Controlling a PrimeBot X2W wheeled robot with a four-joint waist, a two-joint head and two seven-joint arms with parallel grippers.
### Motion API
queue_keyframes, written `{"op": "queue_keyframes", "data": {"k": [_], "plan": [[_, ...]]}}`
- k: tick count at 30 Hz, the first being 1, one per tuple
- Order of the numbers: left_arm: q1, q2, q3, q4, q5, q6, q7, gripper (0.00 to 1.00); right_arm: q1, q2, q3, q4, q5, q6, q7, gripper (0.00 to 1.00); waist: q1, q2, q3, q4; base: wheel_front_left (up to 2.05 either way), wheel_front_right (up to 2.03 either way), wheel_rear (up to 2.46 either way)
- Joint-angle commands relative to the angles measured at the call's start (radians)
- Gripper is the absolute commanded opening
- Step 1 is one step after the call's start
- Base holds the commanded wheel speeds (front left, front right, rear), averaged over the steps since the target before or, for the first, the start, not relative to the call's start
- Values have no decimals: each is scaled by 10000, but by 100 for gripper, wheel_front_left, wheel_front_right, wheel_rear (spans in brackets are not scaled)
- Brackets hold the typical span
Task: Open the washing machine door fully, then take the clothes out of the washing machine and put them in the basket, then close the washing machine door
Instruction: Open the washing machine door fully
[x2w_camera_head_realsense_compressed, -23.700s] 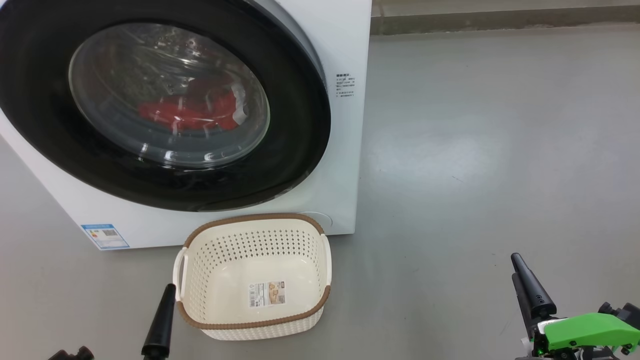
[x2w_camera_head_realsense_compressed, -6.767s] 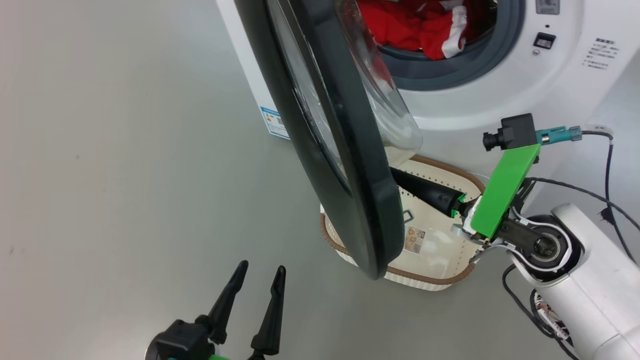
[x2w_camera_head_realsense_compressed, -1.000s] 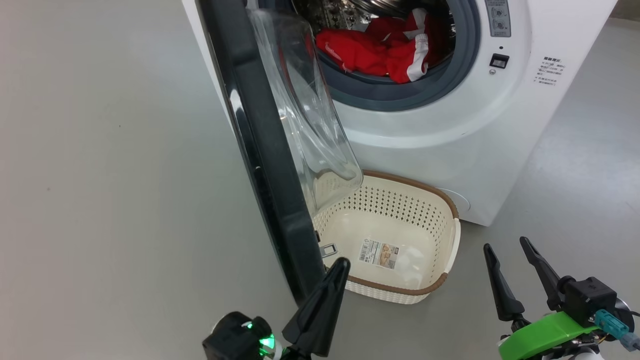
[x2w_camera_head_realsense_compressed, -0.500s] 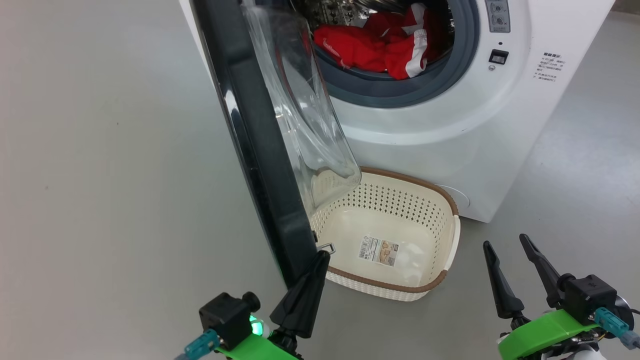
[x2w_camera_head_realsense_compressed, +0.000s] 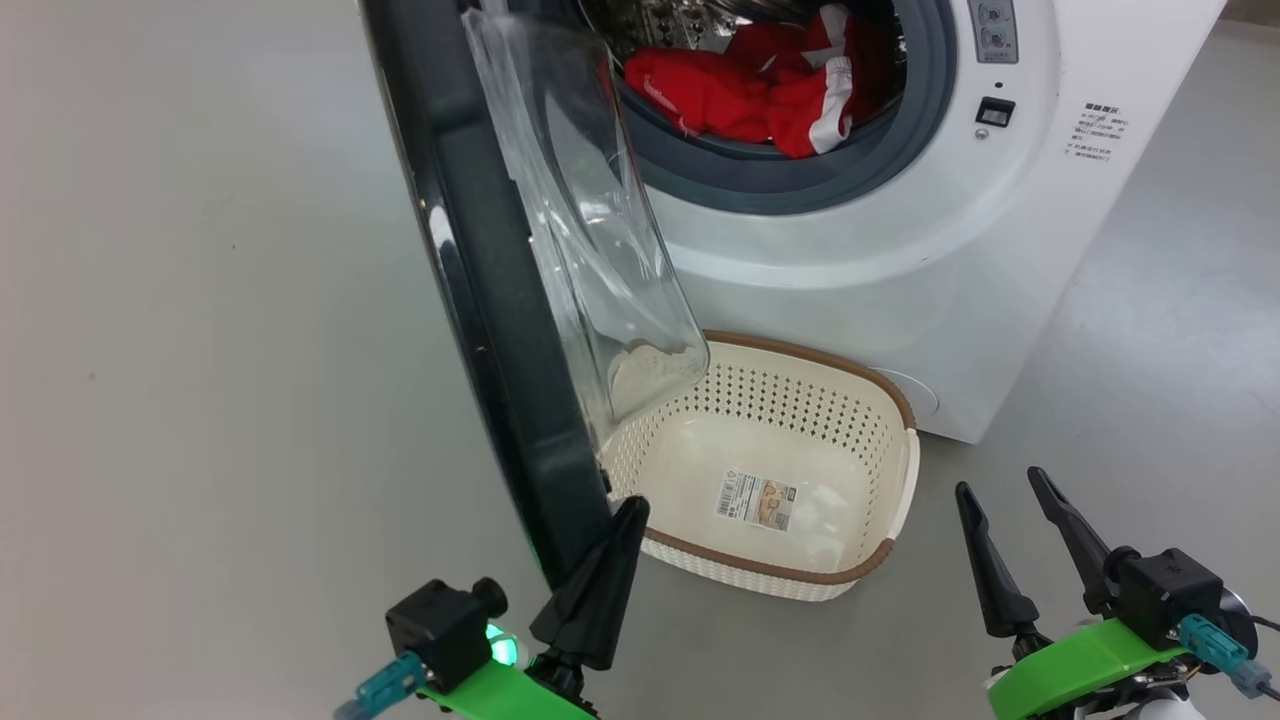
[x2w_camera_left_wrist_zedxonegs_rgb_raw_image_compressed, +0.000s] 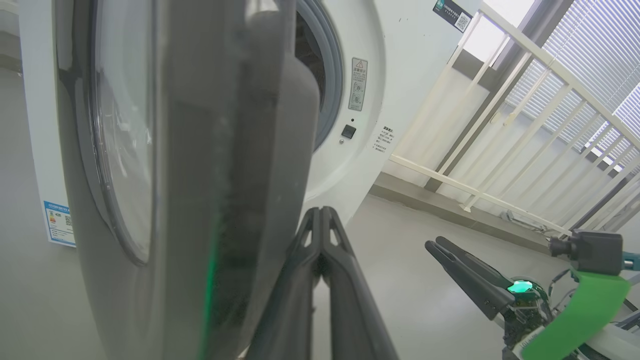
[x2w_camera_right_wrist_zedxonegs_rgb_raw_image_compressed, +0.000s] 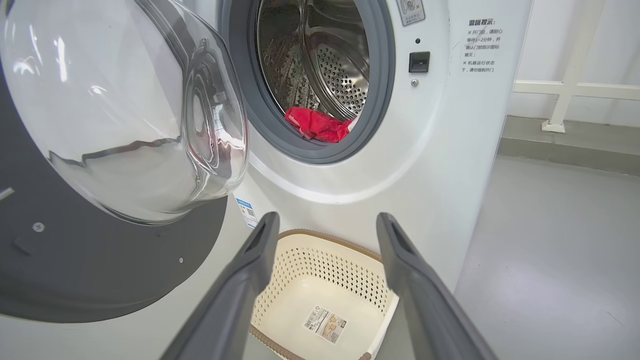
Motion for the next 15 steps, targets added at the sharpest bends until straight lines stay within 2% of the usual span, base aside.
{"op": "queue_keyframes", "data": {"k": [1,15], "plan": [[-117,141,782,-169,76,79,-94,0,-375,-19,204,-284,-43,63,-65,100,0,-1,-1,25,0,0,0],[685,141,1717,-645,540,188,-94,0,-280,62,235,-338,-79,63,-65,100,0,-1,-79,327,0,0,0]]}}
